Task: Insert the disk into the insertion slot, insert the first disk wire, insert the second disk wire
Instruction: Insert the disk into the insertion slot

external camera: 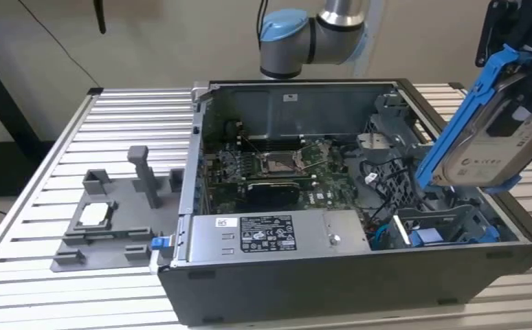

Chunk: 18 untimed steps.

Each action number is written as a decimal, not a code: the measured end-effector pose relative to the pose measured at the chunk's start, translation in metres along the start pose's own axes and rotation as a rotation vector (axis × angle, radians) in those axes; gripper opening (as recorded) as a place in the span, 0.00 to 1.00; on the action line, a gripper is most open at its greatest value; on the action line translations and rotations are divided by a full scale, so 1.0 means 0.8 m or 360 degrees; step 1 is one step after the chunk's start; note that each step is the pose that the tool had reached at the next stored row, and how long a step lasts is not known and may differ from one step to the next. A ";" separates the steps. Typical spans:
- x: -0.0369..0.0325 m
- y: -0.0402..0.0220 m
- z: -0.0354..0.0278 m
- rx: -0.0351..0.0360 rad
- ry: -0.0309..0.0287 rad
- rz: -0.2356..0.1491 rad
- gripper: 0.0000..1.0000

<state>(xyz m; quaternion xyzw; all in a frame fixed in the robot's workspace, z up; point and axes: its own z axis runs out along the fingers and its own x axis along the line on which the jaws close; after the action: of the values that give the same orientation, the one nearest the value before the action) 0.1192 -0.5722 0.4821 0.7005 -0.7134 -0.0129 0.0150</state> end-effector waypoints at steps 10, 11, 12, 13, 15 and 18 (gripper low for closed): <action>0.0077 -0.0002 0.0203 0.0016 -0.00070 -0.0016 0.33; 0.0078 0.0003 0.0215 0.0022 -0.00093 -0.0019 0.33; 0.0079 0.0010 0.0225 0.0030 -0.00116 -0.0022 0.33; 0.0082 0.0020 0.0237 0.0038 -0.00137 -0.0025 0.33; 0.0086 0.0058 0.0265 0.0054 -0.00161 -0.0027 0.33; 0.0089 0.0101 0.0329 0.0069 -0.00172 -0.0027 0.33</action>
<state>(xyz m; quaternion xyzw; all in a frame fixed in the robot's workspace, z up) 0.1099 -0.5792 0.4561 0.7066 -0.7076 -0.0013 -0.0043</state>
